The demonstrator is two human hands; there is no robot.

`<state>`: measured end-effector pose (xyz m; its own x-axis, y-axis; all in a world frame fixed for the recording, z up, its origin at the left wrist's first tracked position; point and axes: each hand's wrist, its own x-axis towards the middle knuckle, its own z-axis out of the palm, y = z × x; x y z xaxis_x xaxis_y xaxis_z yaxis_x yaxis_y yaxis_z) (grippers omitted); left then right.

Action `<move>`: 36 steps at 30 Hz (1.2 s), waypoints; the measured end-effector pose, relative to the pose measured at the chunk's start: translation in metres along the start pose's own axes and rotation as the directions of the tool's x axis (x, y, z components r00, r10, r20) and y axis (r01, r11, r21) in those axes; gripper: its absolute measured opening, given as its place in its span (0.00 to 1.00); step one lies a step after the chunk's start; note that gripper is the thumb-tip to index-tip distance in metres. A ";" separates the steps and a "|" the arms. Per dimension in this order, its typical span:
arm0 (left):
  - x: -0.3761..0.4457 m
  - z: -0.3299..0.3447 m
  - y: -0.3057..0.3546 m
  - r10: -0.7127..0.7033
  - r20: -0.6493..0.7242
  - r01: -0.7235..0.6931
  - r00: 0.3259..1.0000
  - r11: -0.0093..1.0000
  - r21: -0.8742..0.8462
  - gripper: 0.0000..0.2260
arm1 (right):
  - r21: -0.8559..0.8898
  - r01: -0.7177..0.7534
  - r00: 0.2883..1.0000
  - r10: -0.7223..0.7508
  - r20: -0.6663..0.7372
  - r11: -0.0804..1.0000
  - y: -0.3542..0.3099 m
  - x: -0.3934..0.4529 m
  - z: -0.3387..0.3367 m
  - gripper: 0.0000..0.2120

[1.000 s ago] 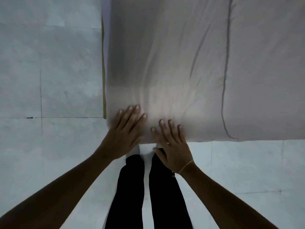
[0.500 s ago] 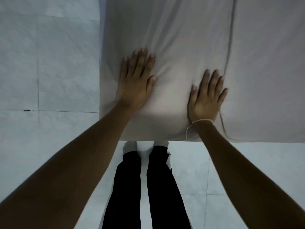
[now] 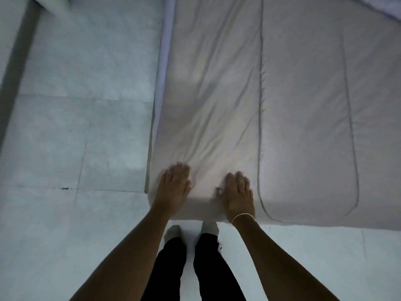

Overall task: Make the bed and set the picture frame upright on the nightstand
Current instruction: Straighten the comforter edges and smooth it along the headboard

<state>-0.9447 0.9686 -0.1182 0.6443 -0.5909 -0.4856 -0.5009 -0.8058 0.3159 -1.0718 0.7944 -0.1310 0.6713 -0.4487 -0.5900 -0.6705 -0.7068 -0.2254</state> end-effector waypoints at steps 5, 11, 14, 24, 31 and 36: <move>-0.029 -0.091 0.025 -0.063 -0.077 0.062 0.995 0.998 -0.019 0.27 | 0.013 -0.044 0.999 0.044 0.024 0.999 -0.030 -0.041 -0.056 0.40; -0.045 -0.215 0.023 -0.096 -0.188 0.093 0.977 0.995 -0.024 0.36 | 0.003 0.033 0.995 -0.033 -0.095 0.999 -0.077 -0.052 -0.140 0.31; -0.040 -0.261 0.019 -0.051 -0.274 0.048 0.960 0.999 -0.015 0.40 | -0.002 0.032 0.985 -0.032 -0.172 0.999 -0.104 -0.042 -0.176 0.30; 0.025 -0.377 -0.082 0.154 -0.229 -0.131 0.961 0.985 0.109 0.24 | 0.104 -0.122 0.949 0.147 -0.280 0.987 -0.228 0.003 -0.247 0.29; 0.072 -0.490 -0.166 0.244 -0.280 -0.210 0.929 0.967 0.145 0.21 | 0.230 -0.177 0.905 0.250 -0.344 0.957 -0.340 0.039 -0.287 0.29; 0.102 -0.544 -0.209 0.271 -0.373 -0.237 0.887 0.962 0.136 0.21 | 0.277 -0.128 0.889 0.234 -0.393 0.952 -0.400 0.075 -0.313 0.27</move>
<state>-0.4602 1.0549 0.2092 0.6515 -0.7575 -0.0413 -0.7130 -0.6300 0.3078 -0.6541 0.8727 0.1576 0.5643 -0.7794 -0.2724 -0.8120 -0.4644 -0.3535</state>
